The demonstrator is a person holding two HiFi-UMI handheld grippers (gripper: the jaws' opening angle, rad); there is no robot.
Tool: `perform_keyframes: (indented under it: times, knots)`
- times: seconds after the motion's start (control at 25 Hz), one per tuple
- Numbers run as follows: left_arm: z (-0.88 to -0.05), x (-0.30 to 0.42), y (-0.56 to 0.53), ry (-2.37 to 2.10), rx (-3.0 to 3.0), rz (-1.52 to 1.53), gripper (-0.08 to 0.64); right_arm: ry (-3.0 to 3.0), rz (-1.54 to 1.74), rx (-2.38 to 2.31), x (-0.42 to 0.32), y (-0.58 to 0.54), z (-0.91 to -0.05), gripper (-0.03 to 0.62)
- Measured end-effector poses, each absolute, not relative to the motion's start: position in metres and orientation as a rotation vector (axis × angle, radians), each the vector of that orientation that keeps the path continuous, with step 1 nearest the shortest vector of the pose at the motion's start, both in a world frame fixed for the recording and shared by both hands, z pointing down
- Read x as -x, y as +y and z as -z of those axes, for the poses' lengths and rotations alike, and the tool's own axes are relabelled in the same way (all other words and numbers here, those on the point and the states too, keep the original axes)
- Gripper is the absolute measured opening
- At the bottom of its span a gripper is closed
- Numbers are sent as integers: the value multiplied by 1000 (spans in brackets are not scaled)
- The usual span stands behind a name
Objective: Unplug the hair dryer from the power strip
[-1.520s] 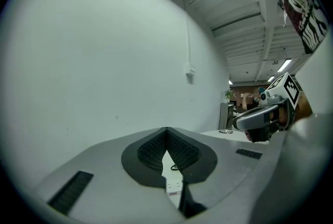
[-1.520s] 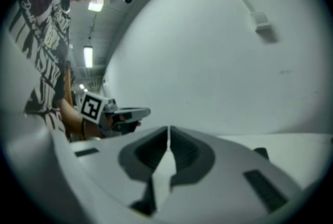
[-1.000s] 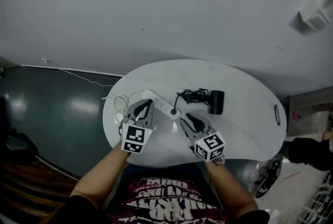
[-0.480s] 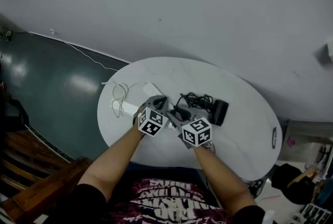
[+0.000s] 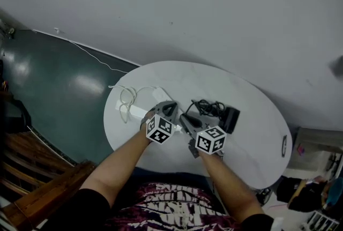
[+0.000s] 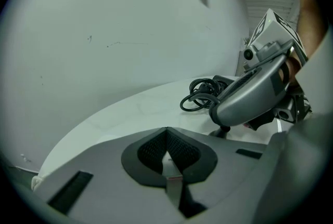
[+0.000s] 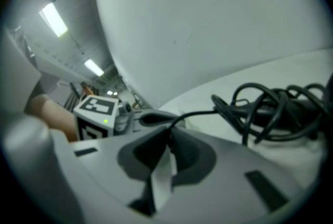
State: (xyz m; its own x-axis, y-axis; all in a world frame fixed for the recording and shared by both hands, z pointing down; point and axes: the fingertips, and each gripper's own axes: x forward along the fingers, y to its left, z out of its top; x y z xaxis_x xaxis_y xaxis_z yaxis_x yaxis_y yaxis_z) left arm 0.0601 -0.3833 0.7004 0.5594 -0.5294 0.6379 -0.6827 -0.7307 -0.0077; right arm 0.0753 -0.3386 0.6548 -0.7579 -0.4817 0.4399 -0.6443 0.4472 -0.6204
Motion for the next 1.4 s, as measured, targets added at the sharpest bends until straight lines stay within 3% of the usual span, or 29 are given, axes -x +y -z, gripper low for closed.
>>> perform_keyframes:
  times: [0.52,0.88,1.08,1.4]
  knots:
    - [-701,-63,-386,-998,-2537,-934,23,-2492,-1139,-1165,-88,-337,-644,43]
    - [-700,-63,-385,-1044,-2563,-912,23,-2545,-1265,-1278,-96,-348,-631,44]
    - [-701,-63,-386,-1035,-2579,-913,23,-2773,-1011,-1251,-95,-383,-569,44]
    - [-703,-63,-385,-958,-2578,-921,23,-2569,-1016,-1200,-109,-339,-620,60]
